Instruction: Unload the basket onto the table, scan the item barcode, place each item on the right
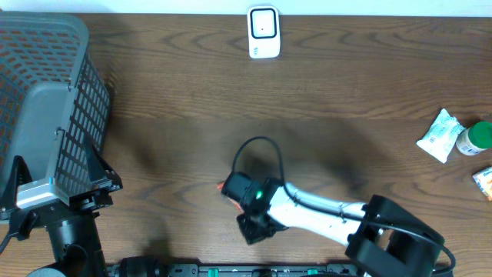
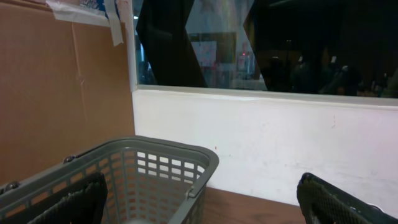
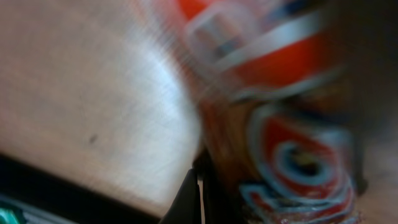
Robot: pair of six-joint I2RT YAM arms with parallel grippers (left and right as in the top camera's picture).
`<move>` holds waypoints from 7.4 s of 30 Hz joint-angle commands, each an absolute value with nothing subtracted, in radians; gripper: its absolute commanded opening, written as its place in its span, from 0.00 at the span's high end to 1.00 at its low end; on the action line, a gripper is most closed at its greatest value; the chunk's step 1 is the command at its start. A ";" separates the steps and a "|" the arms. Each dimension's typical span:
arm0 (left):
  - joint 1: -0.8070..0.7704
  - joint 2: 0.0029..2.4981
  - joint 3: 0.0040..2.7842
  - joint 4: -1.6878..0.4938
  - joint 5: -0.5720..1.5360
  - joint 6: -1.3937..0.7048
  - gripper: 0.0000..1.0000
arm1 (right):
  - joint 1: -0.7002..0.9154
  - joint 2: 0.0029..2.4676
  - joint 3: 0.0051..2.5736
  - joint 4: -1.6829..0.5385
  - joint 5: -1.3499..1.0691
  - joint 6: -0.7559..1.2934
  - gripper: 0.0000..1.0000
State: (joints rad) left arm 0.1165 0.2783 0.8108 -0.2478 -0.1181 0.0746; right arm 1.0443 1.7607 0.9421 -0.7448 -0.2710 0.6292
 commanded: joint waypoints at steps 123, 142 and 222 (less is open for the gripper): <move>0.194 0.270 0.804 -0.269 -0.113 0.020 0.02 | 0.452 2.051 1.274 -0.771 -0.346 -0.014 0.57; 0.193 0.270 0.802 -0.276 -0.112 0.020 0.02 | 0.459 2.056 1.275 -0.667 -0.298 0.001 0.01; 0.099 0.270 0.802 -0.264 -0.113 0.025 0.02 | 0.889 2.168 1.524 -1.399 1.050 0.499 0.99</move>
